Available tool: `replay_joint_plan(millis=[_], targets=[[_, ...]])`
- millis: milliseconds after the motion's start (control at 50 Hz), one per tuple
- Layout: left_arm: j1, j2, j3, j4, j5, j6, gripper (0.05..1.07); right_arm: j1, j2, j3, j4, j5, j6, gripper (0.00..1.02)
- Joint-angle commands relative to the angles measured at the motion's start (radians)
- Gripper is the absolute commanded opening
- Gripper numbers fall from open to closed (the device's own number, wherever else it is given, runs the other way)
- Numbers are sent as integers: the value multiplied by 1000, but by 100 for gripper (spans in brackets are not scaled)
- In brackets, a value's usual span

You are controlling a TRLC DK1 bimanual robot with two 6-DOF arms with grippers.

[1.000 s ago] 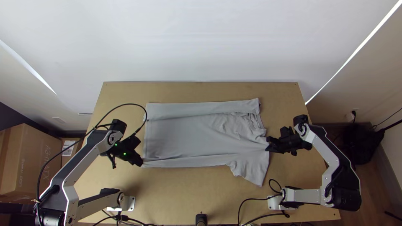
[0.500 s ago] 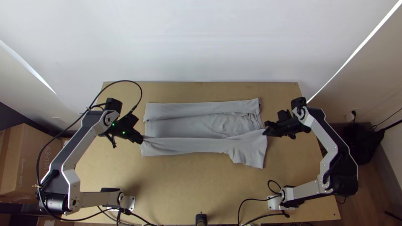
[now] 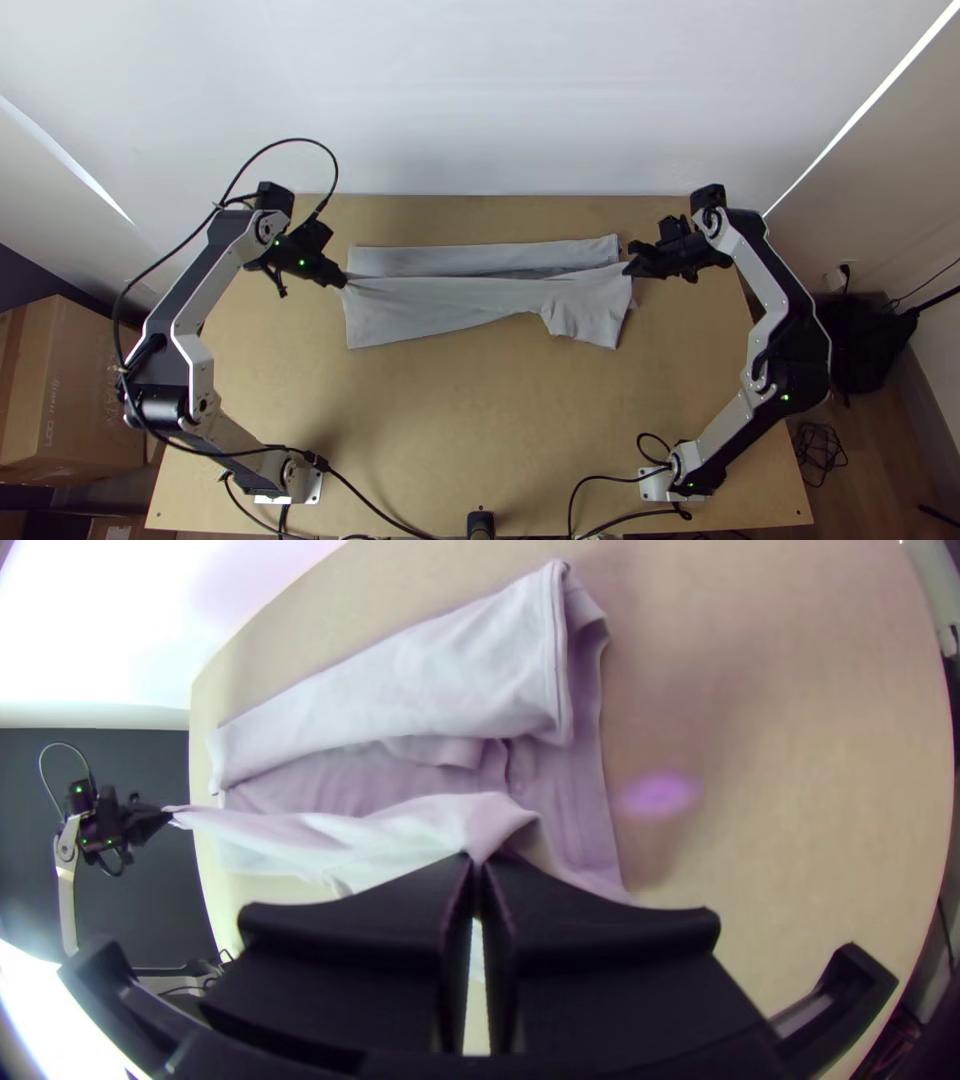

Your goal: Fold the t-shirt

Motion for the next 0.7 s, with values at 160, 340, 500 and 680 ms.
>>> replay_joint_plan(millis=[160,340,500,680], targets=[[13,207,259,5,11,-48,8,22,178,197,-11,-2,44,2],[26,343,405,0,11,-65,8,27,287,326,-11,-2,75,2],[33,427,465,0,11,-85,8,25,377,421,-11,0,103,2],[33,469,466,37,27,-130,51,10,443,462,12,6,149,42]])
